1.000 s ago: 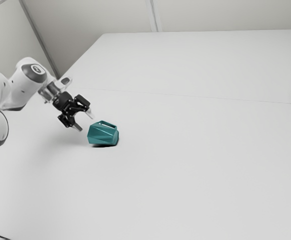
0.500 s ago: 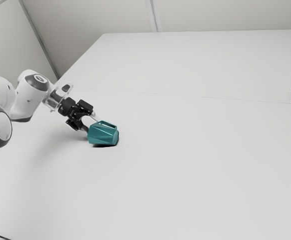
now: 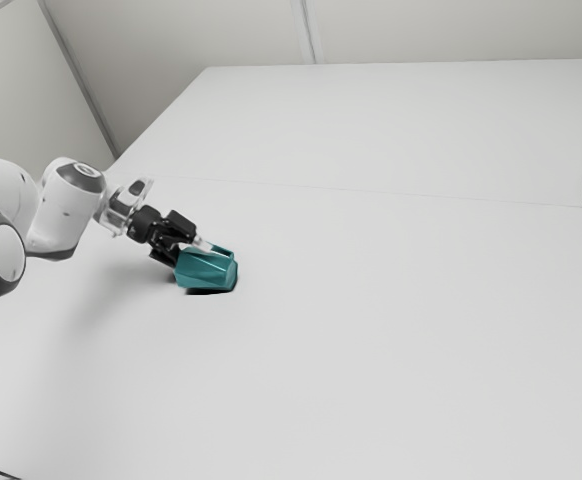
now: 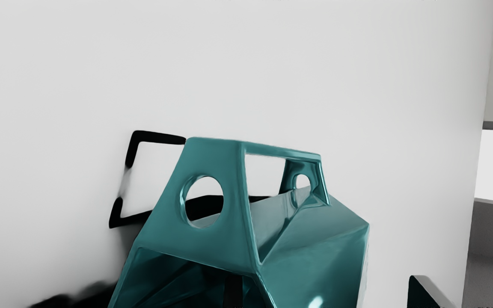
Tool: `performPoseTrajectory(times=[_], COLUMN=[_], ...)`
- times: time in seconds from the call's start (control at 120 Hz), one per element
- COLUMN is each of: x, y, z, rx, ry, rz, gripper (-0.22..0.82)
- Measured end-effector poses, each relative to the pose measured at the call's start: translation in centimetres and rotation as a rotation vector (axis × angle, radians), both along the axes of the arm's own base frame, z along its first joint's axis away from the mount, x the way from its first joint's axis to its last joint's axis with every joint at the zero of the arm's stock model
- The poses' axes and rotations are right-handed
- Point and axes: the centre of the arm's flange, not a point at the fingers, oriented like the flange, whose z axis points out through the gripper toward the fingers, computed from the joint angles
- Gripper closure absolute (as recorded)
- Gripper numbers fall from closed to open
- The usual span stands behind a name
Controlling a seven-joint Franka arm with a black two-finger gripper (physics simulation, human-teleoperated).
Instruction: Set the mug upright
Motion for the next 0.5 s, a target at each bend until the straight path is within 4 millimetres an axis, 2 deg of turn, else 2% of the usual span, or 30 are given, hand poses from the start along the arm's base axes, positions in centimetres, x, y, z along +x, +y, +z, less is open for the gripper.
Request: performPoseTrajectory(times=[0.108,0.167,0.3,0.417,0.5], x=[0.1,0.2,0.4,1.3,1.9], y=[0.0,-0.1,-0.1,-1.1,-2.1], z=[0.2,0.3,0.7,2.5,4.2], rx=[0.001,0.002,0.008,0.016,0.027], ry=[-0.022,-0.033,-0.053,-0.099,-0.129], rz=[-0.012,-0.019,-0.031,-0.058,-0.081], gripper=[0.48,0.56,0.63,0.72,0.73])
